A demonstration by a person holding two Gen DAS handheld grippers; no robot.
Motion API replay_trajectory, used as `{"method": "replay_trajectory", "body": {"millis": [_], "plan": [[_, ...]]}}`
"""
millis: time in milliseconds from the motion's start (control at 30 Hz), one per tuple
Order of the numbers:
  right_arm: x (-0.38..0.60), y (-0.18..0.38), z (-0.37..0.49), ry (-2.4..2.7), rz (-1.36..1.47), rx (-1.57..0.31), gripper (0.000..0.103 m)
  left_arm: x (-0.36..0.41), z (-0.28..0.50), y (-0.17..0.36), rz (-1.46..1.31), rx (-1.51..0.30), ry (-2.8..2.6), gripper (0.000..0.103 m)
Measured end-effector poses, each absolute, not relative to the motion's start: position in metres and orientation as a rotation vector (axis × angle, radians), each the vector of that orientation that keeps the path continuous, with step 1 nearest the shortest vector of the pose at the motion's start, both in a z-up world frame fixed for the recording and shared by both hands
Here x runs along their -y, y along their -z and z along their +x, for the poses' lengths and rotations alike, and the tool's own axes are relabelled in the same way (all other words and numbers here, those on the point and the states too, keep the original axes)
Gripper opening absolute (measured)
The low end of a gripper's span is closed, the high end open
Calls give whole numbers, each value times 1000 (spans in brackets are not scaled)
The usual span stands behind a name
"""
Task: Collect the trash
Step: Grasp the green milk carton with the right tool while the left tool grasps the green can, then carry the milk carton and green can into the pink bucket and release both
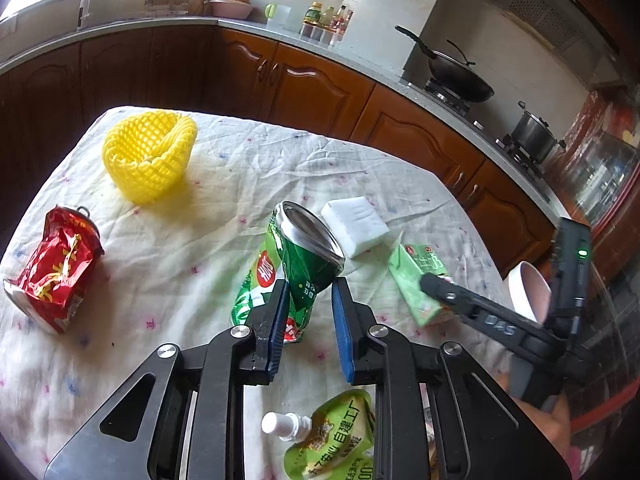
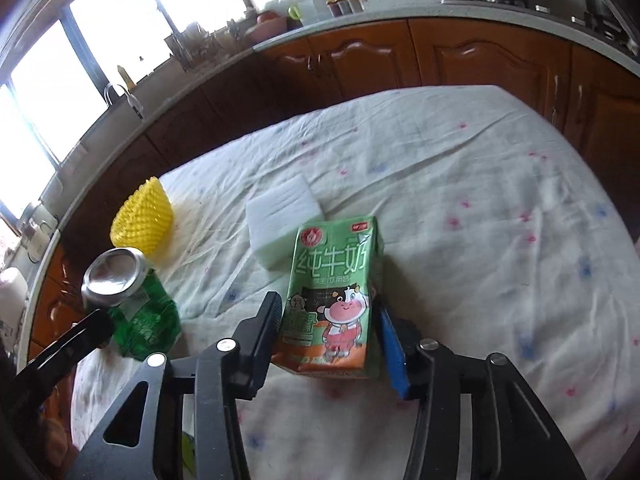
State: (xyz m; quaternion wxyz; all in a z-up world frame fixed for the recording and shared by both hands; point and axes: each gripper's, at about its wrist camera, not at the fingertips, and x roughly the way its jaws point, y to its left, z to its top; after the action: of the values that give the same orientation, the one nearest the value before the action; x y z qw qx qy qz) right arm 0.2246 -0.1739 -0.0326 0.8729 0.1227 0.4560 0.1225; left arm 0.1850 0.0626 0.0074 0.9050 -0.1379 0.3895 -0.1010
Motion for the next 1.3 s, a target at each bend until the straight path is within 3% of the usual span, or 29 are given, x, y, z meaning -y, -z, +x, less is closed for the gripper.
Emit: {"method": "replay_trajectory", "body": {"millis": [100,533,1300], "plan": [[185,25,216,-268,279,-931,46,-59,186,-10,-277,-806,224,11],[220,-8,175,-319,357,-844,45,-27,177,-30,-236,-778,302,10],[356,-33,101,-124,466,-728,45,113,167,-50,-127,-793,544,10]]}}
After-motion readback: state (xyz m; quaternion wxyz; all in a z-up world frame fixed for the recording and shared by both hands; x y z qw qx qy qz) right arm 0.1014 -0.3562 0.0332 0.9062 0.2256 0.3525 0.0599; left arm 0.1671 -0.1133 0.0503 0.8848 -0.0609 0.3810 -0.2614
